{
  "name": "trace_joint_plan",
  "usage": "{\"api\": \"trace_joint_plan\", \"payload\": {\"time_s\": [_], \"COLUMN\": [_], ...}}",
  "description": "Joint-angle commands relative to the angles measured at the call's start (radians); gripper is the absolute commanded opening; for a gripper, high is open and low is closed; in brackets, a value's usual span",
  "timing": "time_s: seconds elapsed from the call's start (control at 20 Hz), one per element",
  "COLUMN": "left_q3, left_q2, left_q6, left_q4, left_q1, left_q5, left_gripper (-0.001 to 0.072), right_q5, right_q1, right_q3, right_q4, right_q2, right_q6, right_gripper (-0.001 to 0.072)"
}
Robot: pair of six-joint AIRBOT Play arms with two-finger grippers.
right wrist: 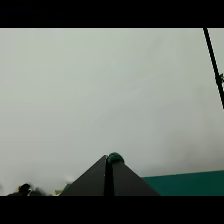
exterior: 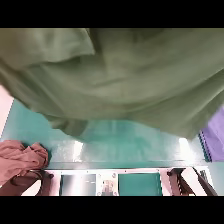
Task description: Fold the shirts.
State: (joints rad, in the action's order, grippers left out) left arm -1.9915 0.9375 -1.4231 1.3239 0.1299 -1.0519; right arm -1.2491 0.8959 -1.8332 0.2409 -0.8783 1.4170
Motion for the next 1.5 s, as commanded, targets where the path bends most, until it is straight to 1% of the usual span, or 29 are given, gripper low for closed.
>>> {"api": "trace_joint_plan", "payload": {"time_s": [0.0,0.05,0.15,0.25,0.3,0.4,0.5,0.55,0.6,0.65,0.7,0.75,0.8,0.9,0.95,1.0,1.05,1.15,1.2,1.25,1.35,1.45], "left_q3": [0.193,0.236,0.275,0.275,0.275,0.275,0.275,0.275,0.275,0.275,0.26,0.227,0.187,0.135,0.133,0.138,0.152,0.227,0.278,0.342,0.479,0.615], "left_q2": [0.079,0.137,0.284,0.462,0.547,0.7,0.802,0.83,0.842,0.841,0.838,0.836,0.829,0.812,0.8,0.799,0.801,0.8,0.8,0.8,0.8,0.8], "left_q6": [0.019,0.019,0.019,0.035,0.055,0.073,0.073,0.072,0.074,0.076,0.086,0.089,0.089,0.089,0.087,0.087,0.087,0.09,0.097,0.098,0.104,0.162], "left_q4": [0.005,0.008,0.007,-0.005,-0.034,-0.097,-0.146,-0.153,-0.138,-0.124,-0.12,-0.12,-0.121,-0.124,-0.133,-0.142,-0.15,-0.185,-0.208,-0.223,-0.232,-0.29], "left_q1": [-0.001,-0.001,-0.001,-0.001,-0.001,-0.001,-0.001,-0.001,-0.003,-0.012,-0.029,-0.056,-0.094,-0.174,-0.222,-0.264,-0.307,-0.375,-0.402,-0.424,-0.439,-0.429], "left_q5": [0.028,0.069,0.163,0.268,0.326,0.428,0.478,0.48,0.468,0.443,0.395,0.304,0.193,-0.007,-0.111,-0.212,-0.322,-0.455,-0.484,-0.499,-0.5,-0.454], "left_gripper": [0.002,0.0021,0.002,0.002,0.0021,0.0021,0.0021,0.0022,0.0023,0.0181,0.0441,0.0479,0.0479,0.048,0.0479,0.0479,0.0479,0.0479,0.0479,0.0479,0.0479,0.048], "right_q5": [0.092,0.161,0.365,0.592,0.666,0.695,0.666,0.636,0.601,0.561,0.51,0.44,0.365,0.196,0.111,0.06,0.04,0.044,0.045,0.045,0.048,0.06], "right_q1": [-0.154,-0.238,-0.41,-0.529,-0.567,-0.603,-0.623,-0.624,-0.623,-0.611,-0.588,-0.551,-0.51,-0.424,-0.39,-0.366,-0.348,-0.305,-0.278,-0.246,-0.187,-0.168], "right_q3": [0.169,0.253,0.438,0.564,0.588,0.569,0.529,0.513,0.5,0.491,0.481,0.466,0.455,0.457,0.476,0.517,0.579,0.739,0.813,0.89,1.028,1.131], "right_q4": [0.157,0.208,0.312,0.347,0.347,0.33,0.32,0.32,0.321,0.322,0.322,0.323,0.324,0.33,0.352,0.393,0.444,0.544,0.58,0.602,0.608,0.609], "right_q2": [-0.035,-0.059,-0.141,-0.264,-0.352,-0.536,-0.686,-0.733,-0.763,-0.774,-0.771,-0.762,-0.748,-0.704,-0.676,-0.639,-0.592,-0.481,-0.437,-0.399,-0.349,-0.341], "right_q6": [-0.03,-0.05,-0.096,-0.133,-0.14,-0.139,-0.139,-0.139,-0.14,-0.152,-0.175,-0.181,-0.181,-0.197,-0.199,-0.199,-0.198,-0.198,-0.186,-0.176,-0.176,-0.185], "right_gripper": [0.0016,0.0016,0.0016,0.0016,0.0016,0.0016,0.0017,0.0046,0.0143,0.0174,0.0174,0.0218,0.0271,0.0269,0.0266,0.0261,0.026,0.0262,0.0269,0.0297,0.0308,0.0314]}}
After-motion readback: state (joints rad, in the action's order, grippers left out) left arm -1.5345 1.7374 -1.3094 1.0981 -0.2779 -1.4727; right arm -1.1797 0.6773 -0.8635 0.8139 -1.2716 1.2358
